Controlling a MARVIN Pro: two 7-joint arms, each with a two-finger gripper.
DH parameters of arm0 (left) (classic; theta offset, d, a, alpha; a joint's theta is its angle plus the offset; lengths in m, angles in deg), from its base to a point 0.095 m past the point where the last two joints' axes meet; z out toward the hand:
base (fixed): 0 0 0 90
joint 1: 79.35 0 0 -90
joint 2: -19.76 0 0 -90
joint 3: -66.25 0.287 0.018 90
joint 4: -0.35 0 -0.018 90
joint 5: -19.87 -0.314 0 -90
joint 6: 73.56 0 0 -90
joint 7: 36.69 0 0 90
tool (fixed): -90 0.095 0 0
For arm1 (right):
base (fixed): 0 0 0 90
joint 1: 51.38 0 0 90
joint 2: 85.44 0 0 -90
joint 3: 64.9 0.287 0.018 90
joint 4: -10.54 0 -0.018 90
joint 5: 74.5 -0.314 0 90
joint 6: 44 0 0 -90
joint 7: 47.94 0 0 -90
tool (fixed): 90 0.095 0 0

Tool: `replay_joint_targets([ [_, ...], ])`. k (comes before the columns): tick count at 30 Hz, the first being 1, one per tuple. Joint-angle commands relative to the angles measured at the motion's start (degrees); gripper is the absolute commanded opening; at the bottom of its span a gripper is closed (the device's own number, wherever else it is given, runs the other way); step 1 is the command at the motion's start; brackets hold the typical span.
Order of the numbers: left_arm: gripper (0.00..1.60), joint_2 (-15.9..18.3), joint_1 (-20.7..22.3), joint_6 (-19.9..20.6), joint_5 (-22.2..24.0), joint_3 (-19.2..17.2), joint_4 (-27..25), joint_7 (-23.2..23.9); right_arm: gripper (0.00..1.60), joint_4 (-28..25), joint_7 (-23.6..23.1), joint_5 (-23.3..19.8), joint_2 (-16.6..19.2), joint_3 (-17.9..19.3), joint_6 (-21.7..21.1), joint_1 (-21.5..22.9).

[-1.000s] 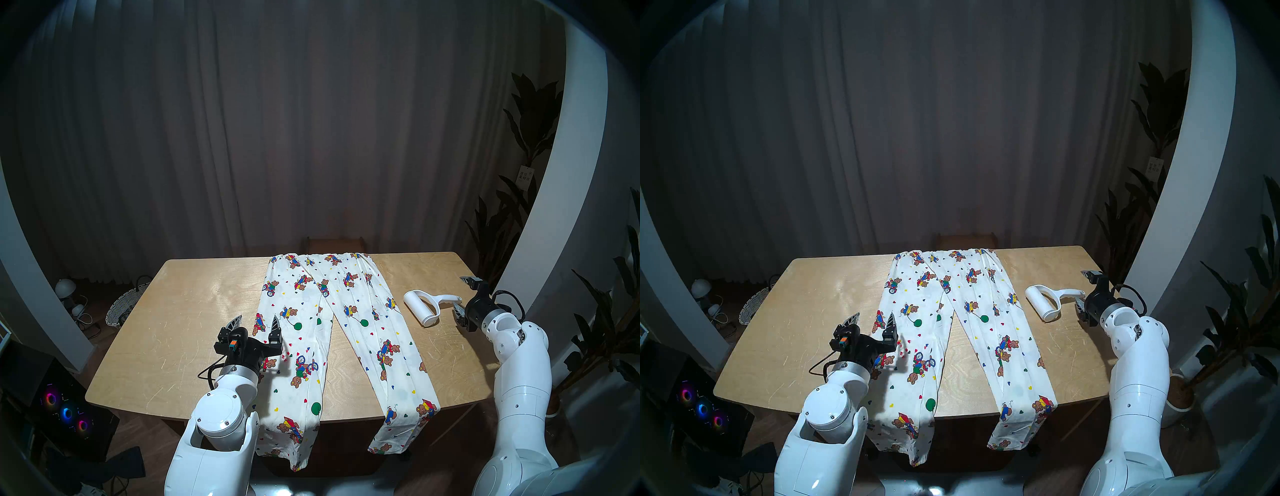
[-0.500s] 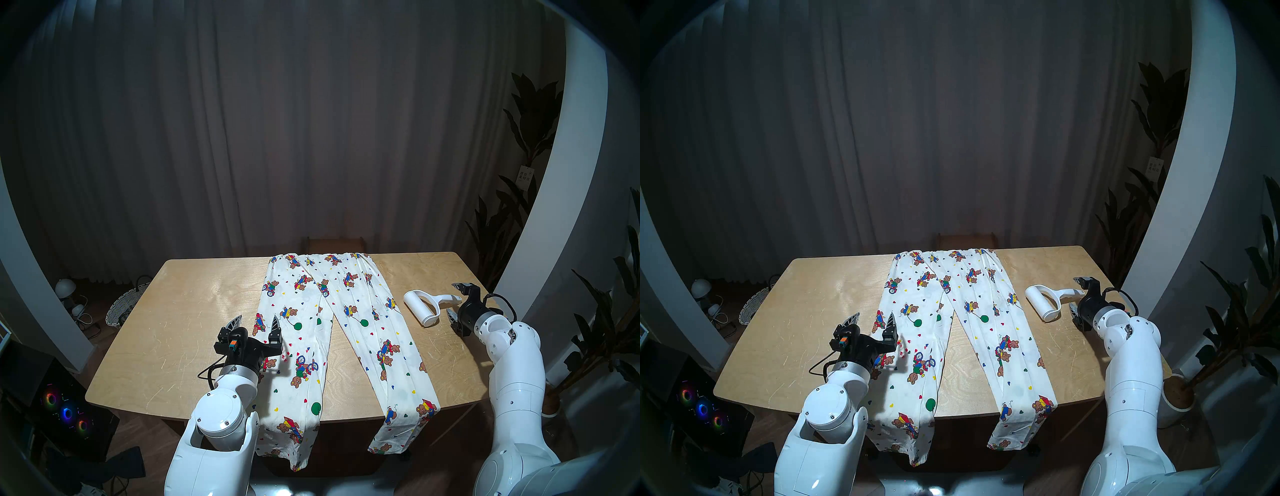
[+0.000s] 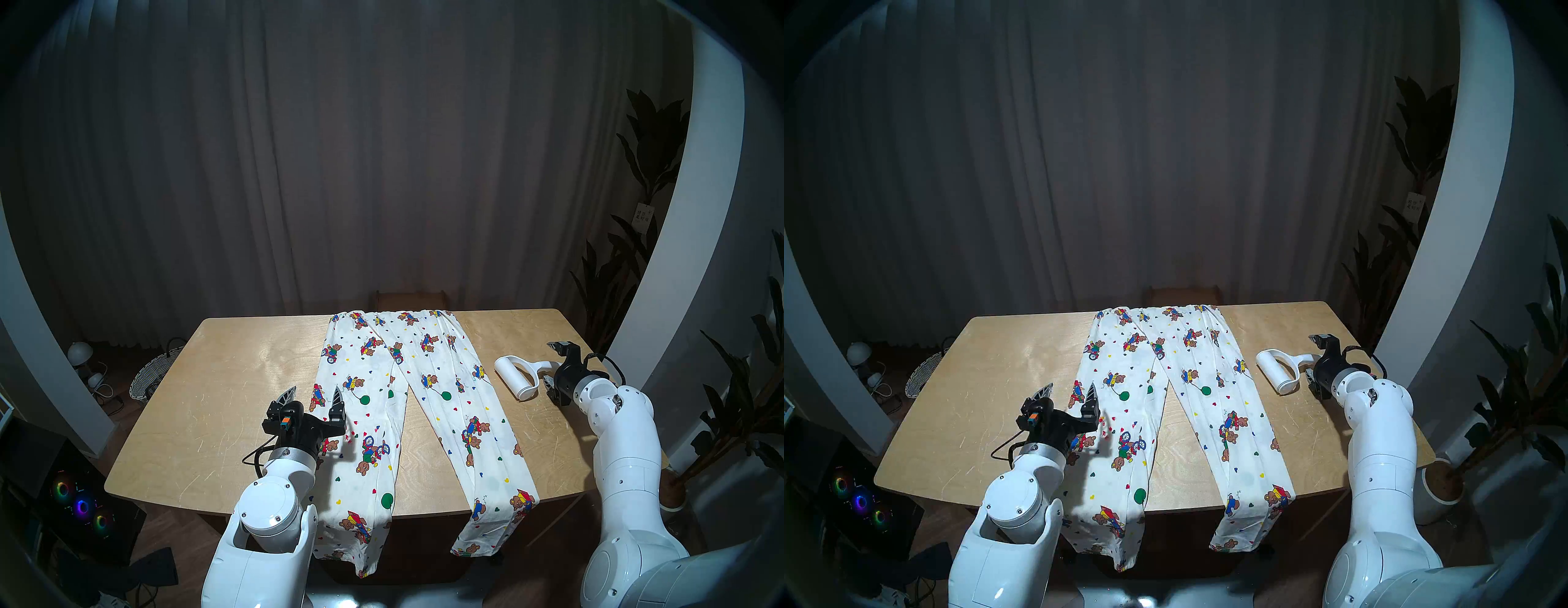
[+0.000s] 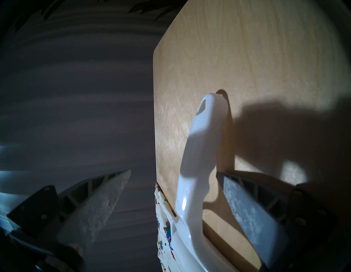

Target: Remove lint and debris from pants with a lint roller

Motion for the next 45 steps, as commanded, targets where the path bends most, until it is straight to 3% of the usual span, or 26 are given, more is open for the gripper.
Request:
replay_joint_targets([
  [1, 1.6, 0.1, 0.3, -0.2, 0.0, -0.1, -1.4, 0.0, 1.6, 4.0, -0.6, 1.0, -0.2, -1.7, 0.1, 2.1],
  [10, 1.6, 0.1, 0.3, -0.2, 0.0, -0.1, -1.4, 0.0, 1.6, 9.7, -3.3, 3.6, 0.8, -4.1, 1.5, 4.7],
  [22, 1.6, 0.1, 0.3, -0.2, 0.0, -0.1, -1.3, 0.0, 1.58, 10.7, -4.1, 5.4, 2.1, -5.8, 1.5, 4.7],
  [23, 1.6, 0.1, 0.3, -0.3, 0.0, -0.1, -1.3, 0.0, 1.44, 9.8, -3.6, 5.1, 2.4, -5.6, 0.9, 3.9],
  [24, 1.6, 0.1, 0.3, -0.3, 0.0, -0.1, -1.3, 0.0, 1.17, 9.2, -3.4, 5.1, 2.5, -5.6, 0.9, 3.5],
  [25, 1.6, 0.1, 0.3, -0.3, 0.0, -0.1, -1.3, 0.0, 1.09, 8.6, -3.0, 5.0, 2.6, -5.5, 0.6, 3.0],
  [30, 1.6, 0.1, 0.3, -0.3, 0.0, -0.1, -1.3, 0.0, 1.13, 5.9, -2.1, 4.7, 2.7, -5.0, -0.3, 0.7],
  [33, 1.6, 0.1, 0.3, -0.3, 0.0, -0.1, -1.3, 0.0, 1.05, 4.9, -1.9, 4.7, 2.7, -4.7, -0.6, -0.3],
  [34, 1.6, 0.1, 0.3, -0.3, 0.0, -0.1, -1.3, 0.0, 0.77, 4.7, -1.8, 4.7, 2.6, -4.6, -0.6, -0.5],
  [36, 1.6, 0.1, 0.3, -0.3, 0.0, -0.1, -1.3, 0.0, 0.73, 4.2, -1.7, 4.6, 2.5, -4.5, -0.9, -0.8],
  [37, 1.6, 0.1, 0.3, -0.3, 0.0, -0.1, -1.3, 0.0, 0.18, 2.9, -1.9, 4.6, 2.4, -4.4, -1.4, -1.6],
  [38, 1.6, 0.1, 0.3, -0.3, 0.0, -0.1, -1.3, 0.0, 0.0, 2.0, -1.6, 4.2, 2.3, -4.2, -2.0, -2.1],
  [45, 1.6, 0.1, 0.4, -0.3, 0.0, -0.1, -1.3, 0.0, 0.0, -5.4, -1.7, 0.8, -0.5, -1.6, -3.5, -4.7],
])
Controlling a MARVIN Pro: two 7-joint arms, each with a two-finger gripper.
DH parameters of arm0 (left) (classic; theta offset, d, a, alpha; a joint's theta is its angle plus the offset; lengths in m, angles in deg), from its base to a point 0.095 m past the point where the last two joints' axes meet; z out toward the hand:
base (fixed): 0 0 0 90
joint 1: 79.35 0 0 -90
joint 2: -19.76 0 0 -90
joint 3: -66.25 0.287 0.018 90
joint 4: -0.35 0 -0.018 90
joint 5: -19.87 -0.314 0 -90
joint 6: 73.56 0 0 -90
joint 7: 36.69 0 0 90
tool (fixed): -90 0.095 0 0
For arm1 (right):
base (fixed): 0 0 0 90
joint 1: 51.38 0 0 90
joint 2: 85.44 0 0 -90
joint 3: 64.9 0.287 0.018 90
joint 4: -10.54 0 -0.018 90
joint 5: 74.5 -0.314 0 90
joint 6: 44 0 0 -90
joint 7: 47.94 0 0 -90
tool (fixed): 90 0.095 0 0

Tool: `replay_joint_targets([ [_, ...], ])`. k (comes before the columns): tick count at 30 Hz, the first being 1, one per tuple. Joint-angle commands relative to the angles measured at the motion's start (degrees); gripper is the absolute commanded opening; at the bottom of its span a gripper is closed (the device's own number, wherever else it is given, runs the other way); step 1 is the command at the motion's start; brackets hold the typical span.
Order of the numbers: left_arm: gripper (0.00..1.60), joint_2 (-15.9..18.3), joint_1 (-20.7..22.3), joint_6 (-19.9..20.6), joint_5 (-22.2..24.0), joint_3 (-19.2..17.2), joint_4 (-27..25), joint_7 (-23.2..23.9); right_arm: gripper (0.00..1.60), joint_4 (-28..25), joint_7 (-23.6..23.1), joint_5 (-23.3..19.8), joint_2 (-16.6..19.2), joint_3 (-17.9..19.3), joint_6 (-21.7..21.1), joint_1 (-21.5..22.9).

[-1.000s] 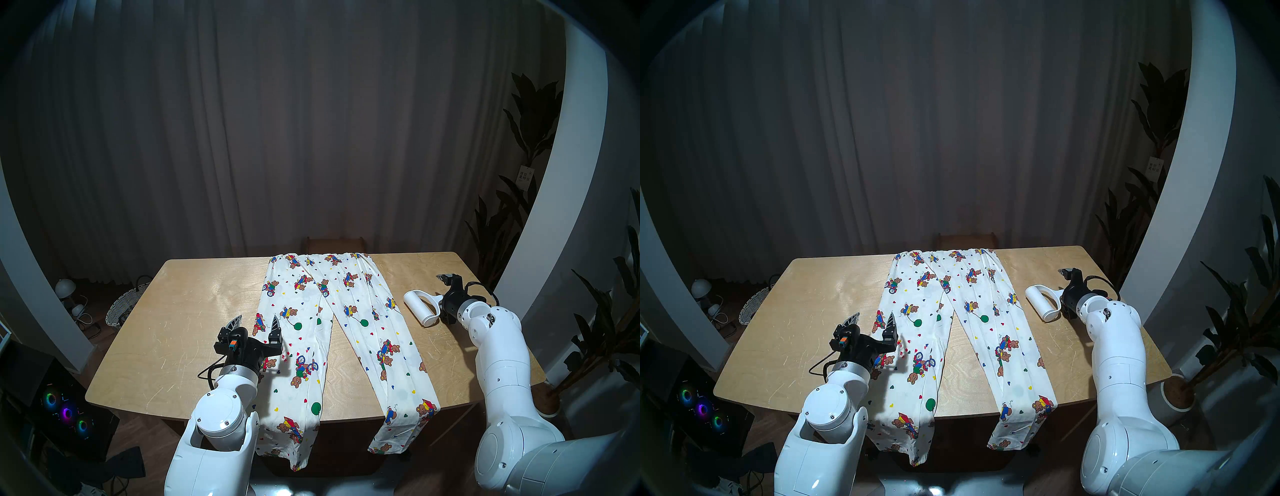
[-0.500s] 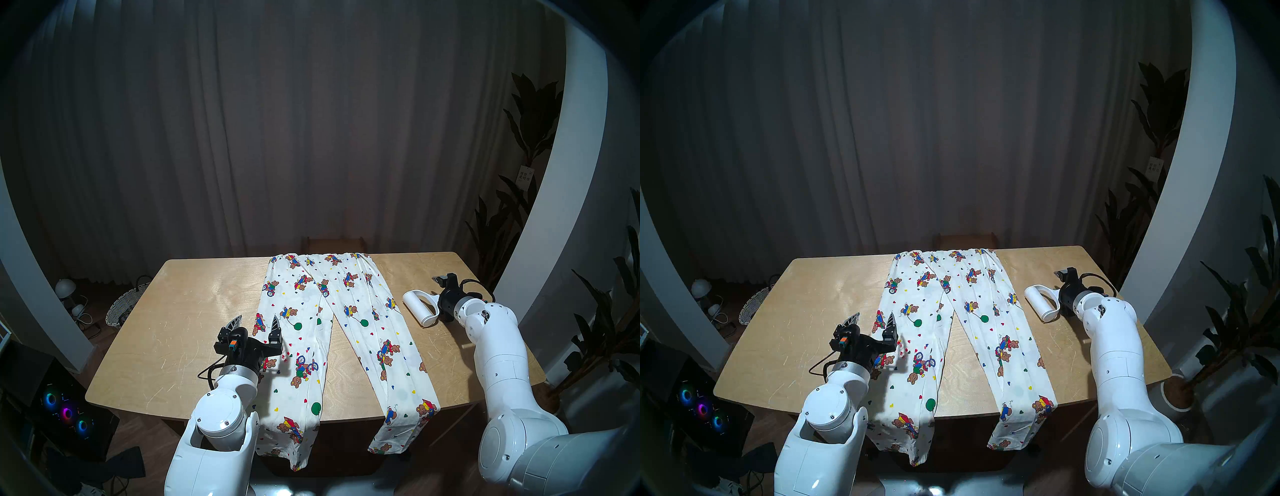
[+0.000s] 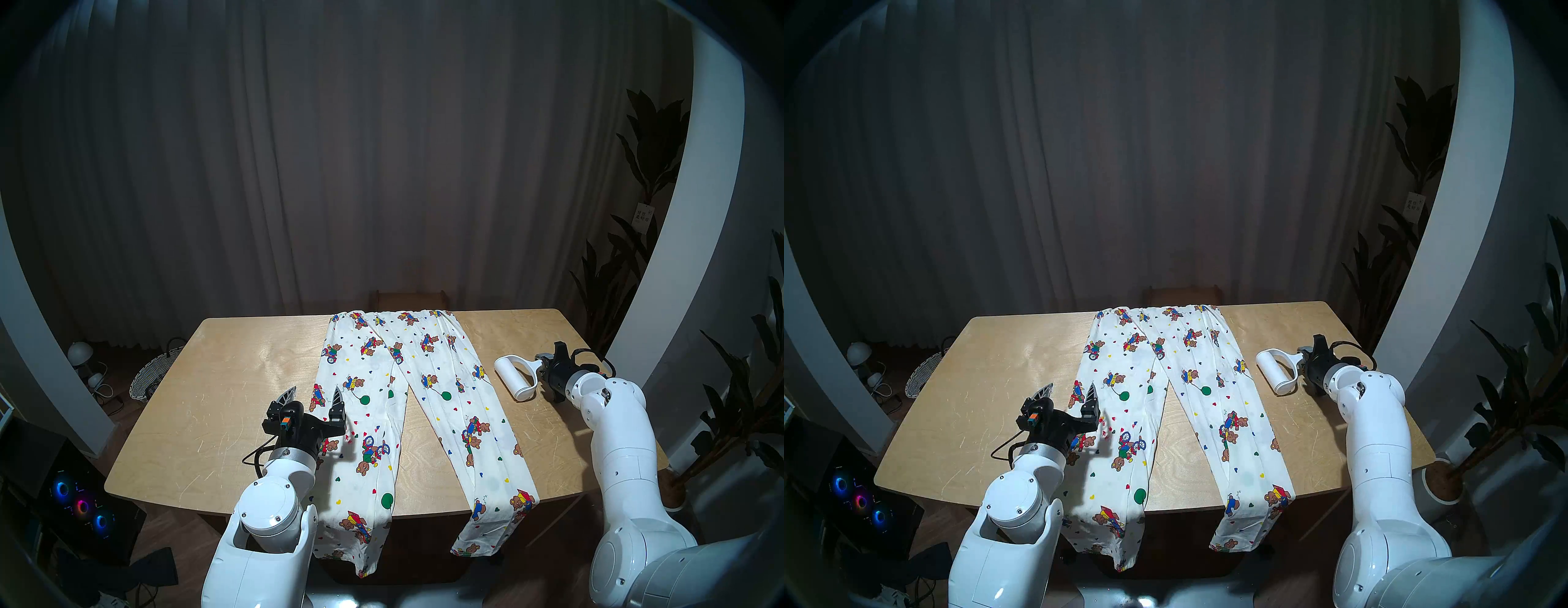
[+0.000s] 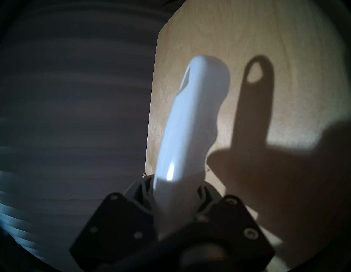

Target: Remove lint and debris from pants with a lint roller

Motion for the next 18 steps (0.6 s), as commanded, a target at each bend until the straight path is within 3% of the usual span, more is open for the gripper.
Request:
replay_joint_targets([
  [1, 1.6, 0.1, 0.4, -0.3, 0.0, -0.1, -1.3, 0.0, 0.0, -7.0, -0.4, -3.8, -3.4, 2.8, -0.8, -5.0],
  [8, 1.6, 0.1, 0.4, -0.3, 0.0, -0.1, -1.2, 0.0, 0.0, -12.4, -2.2, -6.6, -6.5, 4.1, -0.6, -6.4],
  [18, 1.6, 0.0, 0.5, -0.3, 0.0, -0.1, -0.9, 0.0, 0.0, -18.6, -5.3, -8.7, -10.1, 2.0, -2.6, -6.3],
])
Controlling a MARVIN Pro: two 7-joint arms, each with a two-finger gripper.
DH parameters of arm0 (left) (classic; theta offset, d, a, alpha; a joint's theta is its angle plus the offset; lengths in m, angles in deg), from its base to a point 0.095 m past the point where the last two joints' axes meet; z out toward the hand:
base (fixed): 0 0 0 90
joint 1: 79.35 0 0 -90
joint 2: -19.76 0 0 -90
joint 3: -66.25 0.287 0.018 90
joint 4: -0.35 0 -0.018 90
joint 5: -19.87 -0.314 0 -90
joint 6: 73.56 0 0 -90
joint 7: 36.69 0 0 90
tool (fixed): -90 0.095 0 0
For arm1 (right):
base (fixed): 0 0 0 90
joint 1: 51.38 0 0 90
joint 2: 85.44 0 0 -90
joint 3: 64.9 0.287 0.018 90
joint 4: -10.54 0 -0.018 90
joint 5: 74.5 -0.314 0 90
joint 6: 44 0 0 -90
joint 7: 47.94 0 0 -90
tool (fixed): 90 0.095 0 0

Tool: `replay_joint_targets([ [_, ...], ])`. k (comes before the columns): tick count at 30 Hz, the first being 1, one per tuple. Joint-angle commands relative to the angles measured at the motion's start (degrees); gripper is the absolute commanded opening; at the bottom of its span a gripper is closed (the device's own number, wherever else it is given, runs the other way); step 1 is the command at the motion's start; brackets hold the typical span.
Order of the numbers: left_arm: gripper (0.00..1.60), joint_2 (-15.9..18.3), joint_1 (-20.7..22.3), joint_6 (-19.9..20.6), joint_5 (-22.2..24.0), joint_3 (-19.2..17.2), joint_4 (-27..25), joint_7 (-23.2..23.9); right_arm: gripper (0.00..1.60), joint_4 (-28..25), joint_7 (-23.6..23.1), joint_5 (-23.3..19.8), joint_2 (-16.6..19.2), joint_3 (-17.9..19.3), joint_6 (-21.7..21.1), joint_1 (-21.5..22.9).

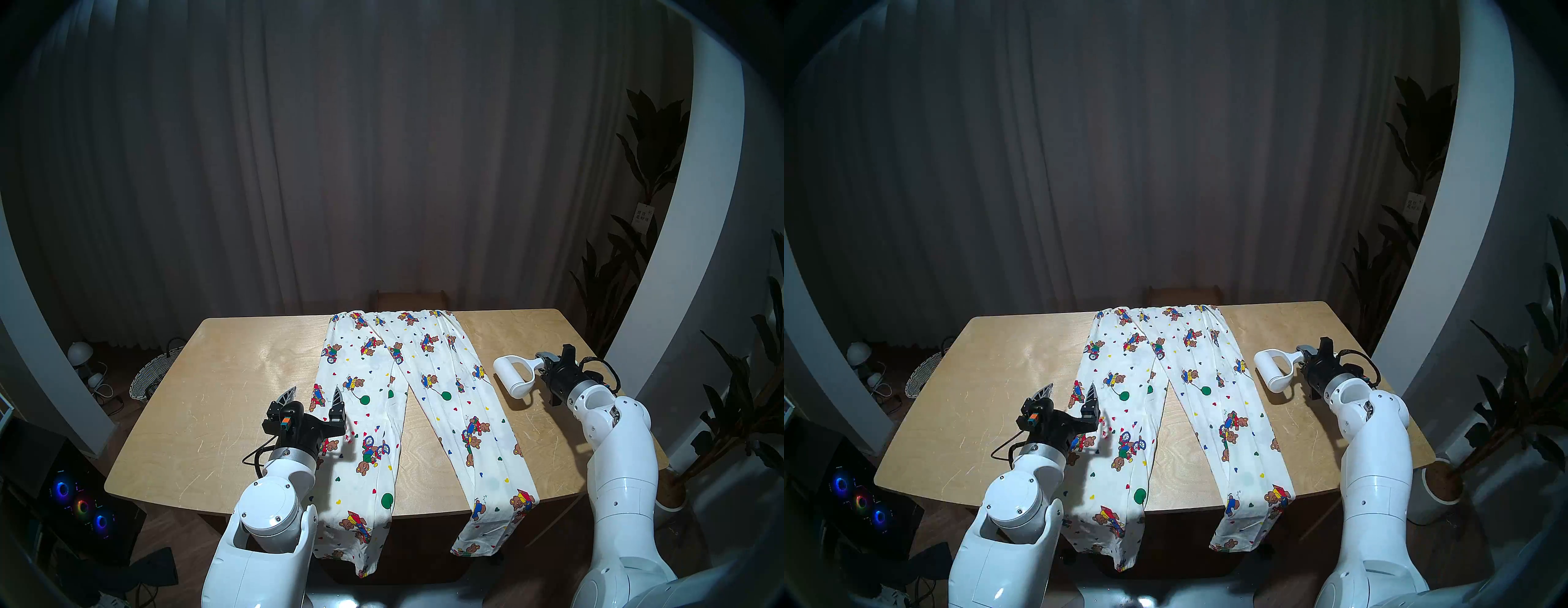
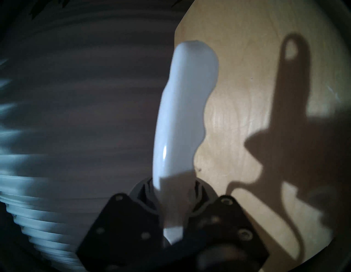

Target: Remove lint and debris from pants with a lint roller

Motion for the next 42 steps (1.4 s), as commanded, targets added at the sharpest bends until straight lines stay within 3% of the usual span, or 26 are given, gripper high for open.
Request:
replay_joint_targets([
  [1, 1.6, 0.0, 0.5, -0.3, 0.0, -0.1, -1.0, 0.0, 0.0, -7.2, -3.4, -2.4, -4.2, -2.3, -1.5, 0.6],
  [5, 1.6, 0.0, 0.6, -0.3, 0.0, -0.1, -0.8, 0.0, 0.0, -8.9, -4.5, -2.8, -7.1, -5.7, -2.6, 0.0],
  [11, 1.6, 0.0, 0.6, -0.3, 0.0, -0.1, -0.6, 0.0, 0.0, -13.7, -4.0, -3.4, -7.0, -13.5, -3.8, -3.6],
  [15, 1.6, 1.1, 0.1, -0.8, -0.5, -1.6, -1.2, -0.5, 0.0, -16.0, -3.9, -3.8, -6.6, -17.3, -4.3, -5.6],
  [16, 1.6, 1.9, -0.2, -1.1, -0.8, -2.6, -1.7, -0.5, 0.0, -18.0, -3.7, -4.2, -6.6, -19.7, -4.0, -7.1],
  [24, 1.6, 4.6, -1.4, -1.1, -1.9, -6.7, -3.1, -0.9, 0.0, -22.1, -3.7, -4.9, -6.0, -25.6, -2.6, -11.1],
  [33, 1.6, 7.3, -3.9, -0.9, -5.0, -9.4, -2.4, -1.2, 0.0, -28.6, -3.3, -4.6, -5.7, -33.7, 3.8, -18.0],
  [42, 1.6, 9.5, -5.1, -2.3, -8.3, -9.0, -2.0, -0.7, 0.0, -31.7, -3.1, -3.5, -1.9, -42.4, 13.3, -22.1],
])
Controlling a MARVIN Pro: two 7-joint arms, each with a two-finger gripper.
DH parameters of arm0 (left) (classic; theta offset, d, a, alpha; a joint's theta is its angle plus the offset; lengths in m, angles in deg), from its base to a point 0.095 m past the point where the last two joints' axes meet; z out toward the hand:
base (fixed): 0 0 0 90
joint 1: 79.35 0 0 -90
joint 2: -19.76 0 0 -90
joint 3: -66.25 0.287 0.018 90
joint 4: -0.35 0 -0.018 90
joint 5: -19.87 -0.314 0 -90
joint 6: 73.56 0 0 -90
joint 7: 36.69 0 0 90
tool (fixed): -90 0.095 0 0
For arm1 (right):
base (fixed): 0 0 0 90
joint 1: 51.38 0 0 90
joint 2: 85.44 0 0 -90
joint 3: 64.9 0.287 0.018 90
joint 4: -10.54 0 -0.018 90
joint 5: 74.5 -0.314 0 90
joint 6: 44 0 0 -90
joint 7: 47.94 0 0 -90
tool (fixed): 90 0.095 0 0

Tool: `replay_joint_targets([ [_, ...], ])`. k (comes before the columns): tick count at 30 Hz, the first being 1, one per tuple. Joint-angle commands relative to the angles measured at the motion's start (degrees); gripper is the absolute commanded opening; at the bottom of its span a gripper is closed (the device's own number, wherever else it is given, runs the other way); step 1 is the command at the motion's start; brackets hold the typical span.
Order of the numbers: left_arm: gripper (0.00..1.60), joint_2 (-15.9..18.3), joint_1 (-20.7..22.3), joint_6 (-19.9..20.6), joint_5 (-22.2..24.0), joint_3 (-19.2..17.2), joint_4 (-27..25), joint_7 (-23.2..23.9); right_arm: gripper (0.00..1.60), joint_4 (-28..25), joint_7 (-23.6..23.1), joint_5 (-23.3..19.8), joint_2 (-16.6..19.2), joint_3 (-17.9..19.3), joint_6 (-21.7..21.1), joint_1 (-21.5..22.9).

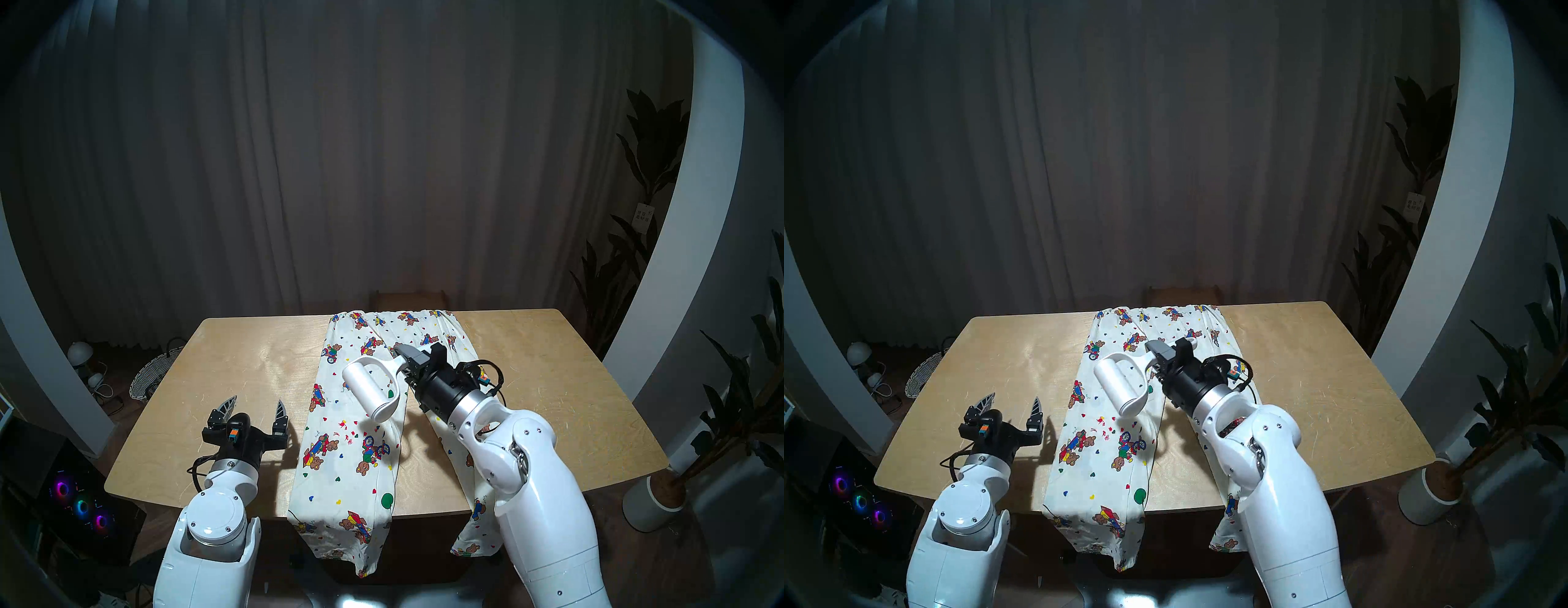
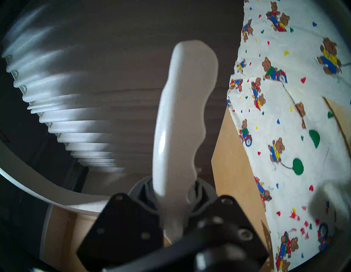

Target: Remove lint and debris from pants with a lint roller

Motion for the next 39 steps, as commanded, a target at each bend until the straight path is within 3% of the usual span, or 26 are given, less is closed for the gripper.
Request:
replay_joint_targets([
  [1, 1.6, 2.6, -0.6, -1.8, -2.5, 0.2, -0.9, 0.9, 0.0, -3.7, -0.2, 0.9, 2.8, -6.3, 6.7, -3.3],
  [13, 1.6, 5.4, -1.5, -5.2, -3.4, 0.1, -1.4, 4.6, 0.0, -0.9, 0.6, 4.4, 5.9, -13.9, 19.3, 0.0],
  [24, 1.6, 6.7, -2.0, -8.3, -1.4, -0.7, 0.0, 8.1, 0.0, 4.0, 1.4, 5.1, 7.6, -22.0, 31.2, 5.5],
  [39, 1.6, 6.7, -0.2, -12.5, 2.1, 1.4, 3.6, 12.3, 0.0, 12.3, 1.7, 4.5, 5.6, -31.9, 46.9, 14.9],
])
